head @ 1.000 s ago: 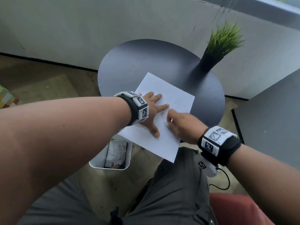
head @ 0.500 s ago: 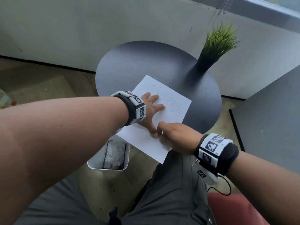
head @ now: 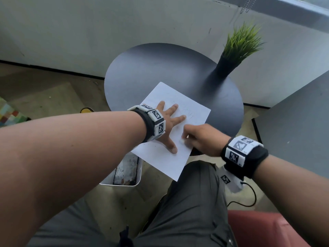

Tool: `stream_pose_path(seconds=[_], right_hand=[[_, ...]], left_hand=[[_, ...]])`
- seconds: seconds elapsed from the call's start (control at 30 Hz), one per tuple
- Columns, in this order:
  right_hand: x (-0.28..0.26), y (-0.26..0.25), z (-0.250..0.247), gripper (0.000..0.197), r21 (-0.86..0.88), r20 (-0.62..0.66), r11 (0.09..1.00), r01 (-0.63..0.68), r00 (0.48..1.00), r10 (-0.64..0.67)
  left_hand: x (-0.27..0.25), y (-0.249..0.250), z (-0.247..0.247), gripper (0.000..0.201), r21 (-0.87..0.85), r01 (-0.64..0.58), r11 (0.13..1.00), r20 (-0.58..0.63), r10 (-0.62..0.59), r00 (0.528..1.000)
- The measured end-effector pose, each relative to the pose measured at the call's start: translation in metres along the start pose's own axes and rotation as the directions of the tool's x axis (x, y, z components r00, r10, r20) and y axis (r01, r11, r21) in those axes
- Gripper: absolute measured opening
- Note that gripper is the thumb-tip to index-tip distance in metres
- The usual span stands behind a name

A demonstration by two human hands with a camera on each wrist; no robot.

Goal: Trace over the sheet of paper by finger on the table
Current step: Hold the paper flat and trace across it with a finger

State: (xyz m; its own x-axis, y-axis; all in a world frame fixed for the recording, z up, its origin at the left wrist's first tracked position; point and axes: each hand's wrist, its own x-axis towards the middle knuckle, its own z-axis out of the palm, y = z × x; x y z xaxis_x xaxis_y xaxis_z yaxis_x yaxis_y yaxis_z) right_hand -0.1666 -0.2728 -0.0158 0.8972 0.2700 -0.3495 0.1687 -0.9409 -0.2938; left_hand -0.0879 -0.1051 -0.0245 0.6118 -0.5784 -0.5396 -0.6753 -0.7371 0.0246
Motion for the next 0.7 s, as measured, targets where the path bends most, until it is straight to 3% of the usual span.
stream_pose_path(seconds=[0.07, 0.1, 0.17, 0.27, 0.33, 0.4, 0.47, 0.5, 0.57, 0.63, 0.7], right_hand=[[0.01, 0.019, -0.008, 0.012, 0.078, -0.088, 0.97, -0.231, 0.967, 0.238], [0.012, 0.024, -0.008, 0.013, 0.101, -0.126, 0.952, -0.288, 0.946, 0.299], [0.011, 0.016, 0.0, 0.01, 0.048, -0.147, 0.974, -0.223, 0.962, 0.228], [-0.005, -0.013, 0.012, 0.005, 0.022, 0.031, 0.998, 0.067, 0.997, -0.067], [-0.006, -0.01, 0.007, 0.007, 0.012, 0.094, 0.996, 0.093, 0.991, -0.094], [0.005, 0.005, -0.001, 0.009, -0.01, -0.009, 0.997, -0.071, 0.997, 0.071], [0.015, 0.016, -0.005, 0.013, 0.07, -0.136, 0.95, -0.303, 0.941, 0.31], [0.017, 0.015, -0.003, 0.014, 0.077, -0.171, 0.933, -0.351, 0.918, 0.359], [0.013, 0.002, 0.008, 0.016, 0.016, -0.163, 0.961, -0.275, 0.948, 0.274], [0.003, -0.016, 0.016, 0.012, 0.002, -0.065, 0.999, -0.044, 0.997, 0.044], [-0.002, -0.016, 0.012, 0.006, 0.017, 0.04, 0.997, 0.07, 0.997, -0.07]], left_hand=[[-0.001, 0.001, -0.001, 0.13, -0.002, 0.005, 1.0, 0.004, -0.005, 1.0], [-0.001, 0.001, -0.002, 0.131, -0.003, 0.007, 1.0, 0.007, -0.007, 1.0], [-0.003, 0.001, -0.003, 0.13, -0.007, 0.011, 1.0, 0.015, -0.01, 1.0], [-0.005, 0.002, -0.004, 0.131, 0.001, 0.01, 1.0, 0.019, -0.01, 1.0], [-0.006, 0.003, -0.002, 0.132, 0.003, 0.011, 1.0, 0.017, -0.011, 1.0], [-0.005, 0.004, -0.001, 0.131, -0.009, 0.017, 1.0, 0.013, -0.017, 1.0], [-0.005, 0.003, 0.0, 0.132, -0.014, 0.022, 1.0, 0.018, -0.021, 1.0], [-0.005, 0.003, -0.001, 0.132, -0.015, 0.023, 1.0, 0.021, -0.022, 1.0], [-0.005, 0.003, -0.001, 0.132, -0.016, 0.024, 1.0, 0.02, -0.024, 1.0], [-0.006, 0.003, -0.001, 0.132, -0.006, 0.02, 1.0, 0.017, -0.02, 1.0], [-0.005, 0.003, -0.001, 0.132, 0.002, 0.013, 1.0, 0.014, -0.013, 1.0]])
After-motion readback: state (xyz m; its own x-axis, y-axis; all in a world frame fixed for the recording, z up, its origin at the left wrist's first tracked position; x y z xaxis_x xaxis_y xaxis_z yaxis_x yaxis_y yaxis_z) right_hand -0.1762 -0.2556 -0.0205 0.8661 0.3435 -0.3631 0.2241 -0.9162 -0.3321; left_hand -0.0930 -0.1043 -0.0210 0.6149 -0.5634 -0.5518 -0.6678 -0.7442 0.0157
